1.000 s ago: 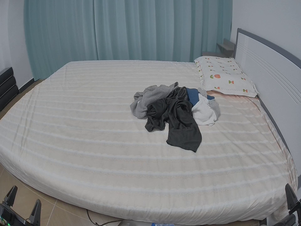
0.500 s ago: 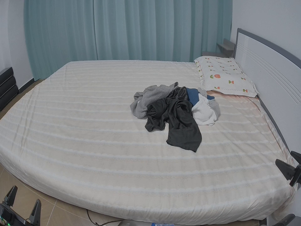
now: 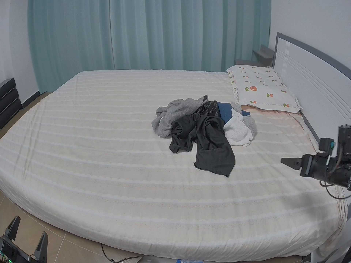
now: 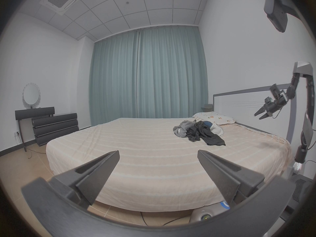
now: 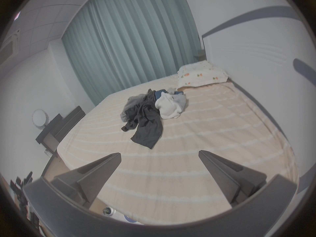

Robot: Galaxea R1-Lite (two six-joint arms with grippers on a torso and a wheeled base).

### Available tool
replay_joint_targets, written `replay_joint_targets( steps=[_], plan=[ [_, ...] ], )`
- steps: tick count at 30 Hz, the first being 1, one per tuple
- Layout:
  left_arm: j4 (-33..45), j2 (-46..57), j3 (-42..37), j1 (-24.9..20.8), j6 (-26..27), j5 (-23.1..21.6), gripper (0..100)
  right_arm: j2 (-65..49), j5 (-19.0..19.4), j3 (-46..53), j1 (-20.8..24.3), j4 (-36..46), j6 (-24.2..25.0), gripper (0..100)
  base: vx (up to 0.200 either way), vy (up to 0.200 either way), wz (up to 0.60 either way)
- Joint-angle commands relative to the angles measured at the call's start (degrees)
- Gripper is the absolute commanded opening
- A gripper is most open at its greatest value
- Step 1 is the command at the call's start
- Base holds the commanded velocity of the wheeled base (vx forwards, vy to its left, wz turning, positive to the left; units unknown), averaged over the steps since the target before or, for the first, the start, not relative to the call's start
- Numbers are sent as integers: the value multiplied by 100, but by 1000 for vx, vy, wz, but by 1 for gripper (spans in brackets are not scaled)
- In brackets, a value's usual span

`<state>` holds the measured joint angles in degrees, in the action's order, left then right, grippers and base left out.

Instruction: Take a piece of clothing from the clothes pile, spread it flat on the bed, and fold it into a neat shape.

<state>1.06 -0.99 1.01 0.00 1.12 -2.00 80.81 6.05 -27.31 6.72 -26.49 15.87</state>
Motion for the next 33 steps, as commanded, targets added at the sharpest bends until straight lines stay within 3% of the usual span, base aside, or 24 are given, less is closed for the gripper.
replay_joint_targets(
  steps=[1,6,19,33],
  plan=[
    [-1,99,-75,0,2,-2,100,4997,-455,-2376,796,-1412,1401,100,0,0,0],
    [-1,99,-75,0,2,-2,100,5480,-482,-3053,849,-1359,1700,100,0,0,0],
    [-1,99,-75,0,2,-2,100,6008,-438,-4028,1192,-1157,1788,100,0,0,0],
    [-1,99,-75,0,2,-2,100,6227,-438,-4485,1218,-972,1955,100,0,0,0]
  ],
)
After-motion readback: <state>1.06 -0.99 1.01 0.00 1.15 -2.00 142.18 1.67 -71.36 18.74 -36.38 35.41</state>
